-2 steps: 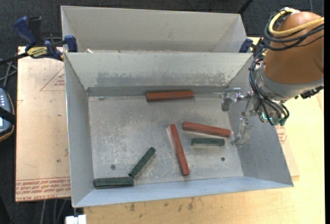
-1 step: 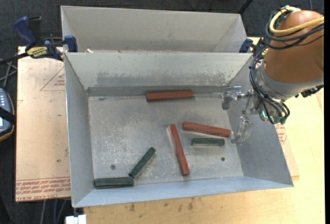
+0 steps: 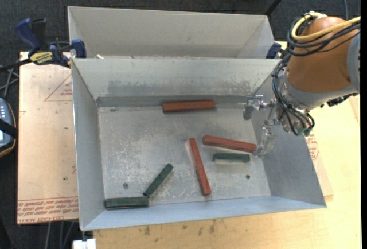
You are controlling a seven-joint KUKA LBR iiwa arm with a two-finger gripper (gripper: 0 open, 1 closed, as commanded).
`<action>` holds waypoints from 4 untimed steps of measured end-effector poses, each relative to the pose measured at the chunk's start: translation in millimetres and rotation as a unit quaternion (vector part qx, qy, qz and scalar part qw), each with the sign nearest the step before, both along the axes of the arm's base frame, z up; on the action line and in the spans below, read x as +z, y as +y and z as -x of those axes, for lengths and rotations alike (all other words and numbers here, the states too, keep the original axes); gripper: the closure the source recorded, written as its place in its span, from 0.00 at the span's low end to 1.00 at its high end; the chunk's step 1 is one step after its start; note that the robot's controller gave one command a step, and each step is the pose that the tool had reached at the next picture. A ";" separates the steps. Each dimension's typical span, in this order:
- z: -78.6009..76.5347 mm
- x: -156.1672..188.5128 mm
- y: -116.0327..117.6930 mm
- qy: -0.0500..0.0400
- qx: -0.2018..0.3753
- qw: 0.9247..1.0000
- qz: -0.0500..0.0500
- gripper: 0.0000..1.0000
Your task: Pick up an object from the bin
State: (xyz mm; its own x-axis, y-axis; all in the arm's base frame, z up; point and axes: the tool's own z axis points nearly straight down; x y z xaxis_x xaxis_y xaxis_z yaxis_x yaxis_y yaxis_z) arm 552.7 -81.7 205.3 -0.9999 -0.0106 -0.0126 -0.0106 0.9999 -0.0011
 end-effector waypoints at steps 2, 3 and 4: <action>18.6 -133.7 -13.3 0.004 0.014 1.000 -0.001 1.00; 18.6 -133.8 -13.3 0.004 0.014 1.000 0.000 1.00; 4.1 -117.6 -10.0 0.006 0.006 1.000 -0.001 1.00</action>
Offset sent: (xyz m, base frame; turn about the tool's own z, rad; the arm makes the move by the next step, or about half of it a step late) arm -0.0205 -0.0140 -0.1353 -0.0268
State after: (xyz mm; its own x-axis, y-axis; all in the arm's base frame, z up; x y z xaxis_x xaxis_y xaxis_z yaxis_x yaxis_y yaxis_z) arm 548.6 -91.7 87.6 -0.9997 -0.0227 -0.0010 -0.0227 0.9997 0.0012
